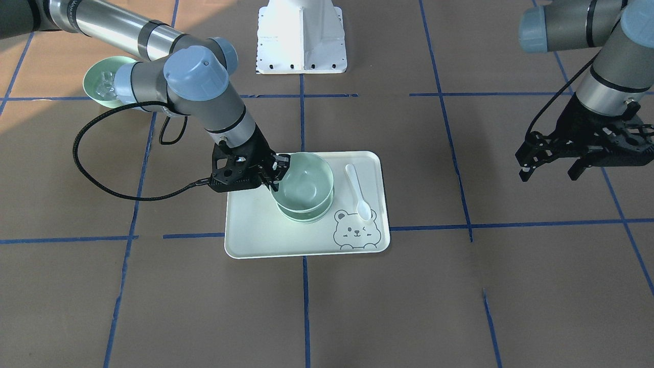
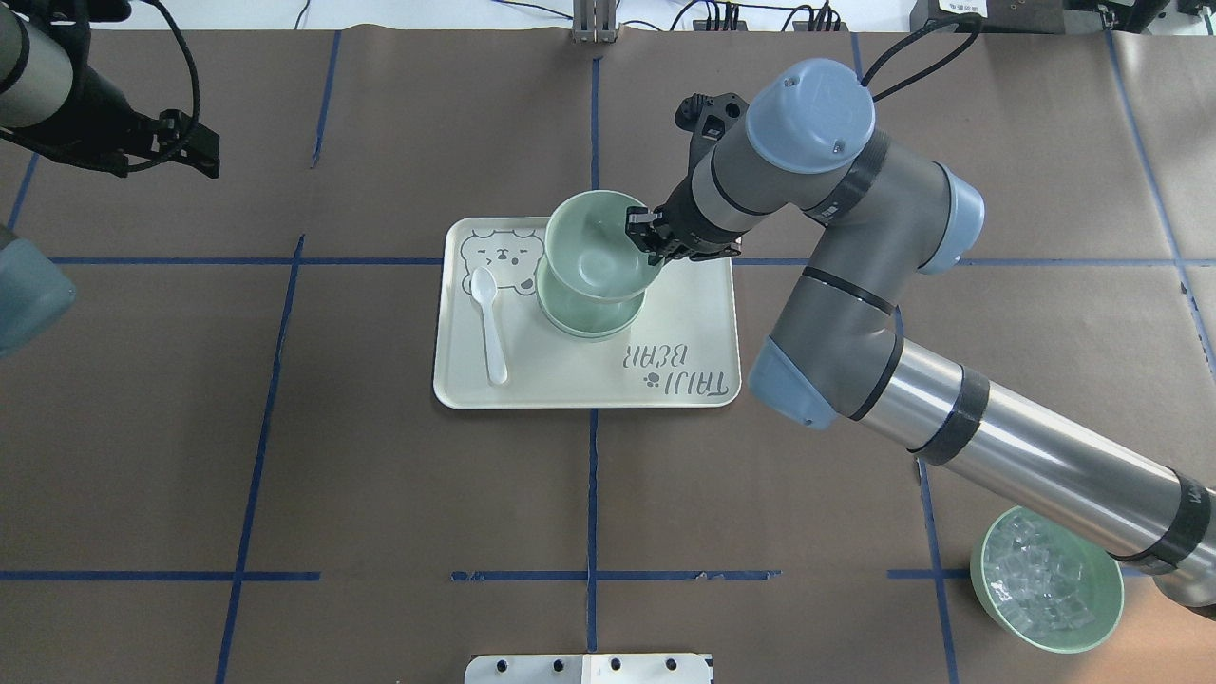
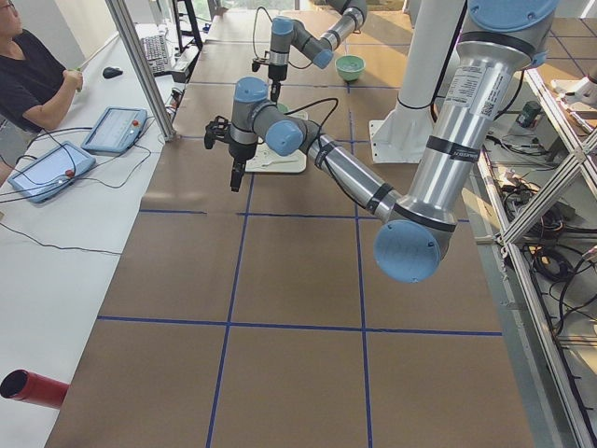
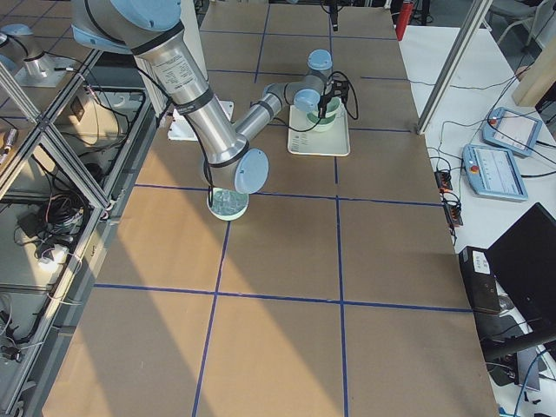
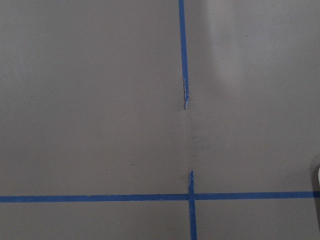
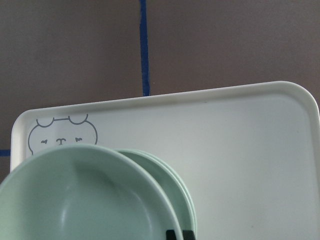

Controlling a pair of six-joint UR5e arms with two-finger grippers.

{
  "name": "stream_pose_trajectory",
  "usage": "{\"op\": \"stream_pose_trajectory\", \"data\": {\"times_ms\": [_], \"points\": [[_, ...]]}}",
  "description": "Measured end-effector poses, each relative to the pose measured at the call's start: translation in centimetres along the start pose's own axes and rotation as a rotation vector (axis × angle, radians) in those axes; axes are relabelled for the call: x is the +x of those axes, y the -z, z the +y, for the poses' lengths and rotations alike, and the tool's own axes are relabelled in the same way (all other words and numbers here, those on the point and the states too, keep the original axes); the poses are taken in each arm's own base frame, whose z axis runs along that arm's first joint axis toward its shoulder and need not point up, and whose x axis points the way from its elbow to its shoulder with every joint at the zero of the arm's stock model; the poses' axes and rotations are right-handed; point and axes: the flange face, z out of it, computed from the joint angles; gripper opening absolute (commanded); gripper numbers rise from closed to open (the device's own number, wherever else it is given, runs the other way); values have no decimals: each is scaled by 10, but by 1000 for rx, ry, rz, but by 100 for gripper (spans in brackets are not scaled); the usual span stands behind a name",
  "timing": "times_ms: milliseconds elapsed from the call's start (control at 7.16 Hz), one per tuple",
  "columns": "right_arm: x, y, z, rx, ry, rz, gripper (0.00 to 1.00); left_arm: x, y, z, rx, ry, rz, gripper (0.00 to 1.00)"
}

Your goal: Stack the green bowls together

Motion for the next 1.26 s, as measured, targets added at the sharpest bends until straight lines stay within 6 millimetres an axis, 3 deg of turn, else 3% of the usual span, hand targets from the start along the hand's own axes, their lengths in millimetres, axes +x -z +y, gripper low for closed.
{"op": "stream_pose_trajectory", "data": {"times_ms": [419,559,1257], "points": [[-8,-3,0,-2,3,0,0,-4,0,0,0,-1,-4,100],[-9,-5,-1,-3,2,2,99,-5,0,0,-1,-1,-4,100],[-13,-4,-8,44,7,12,100,-6,-2,0,-3,1,-6,100]]}}
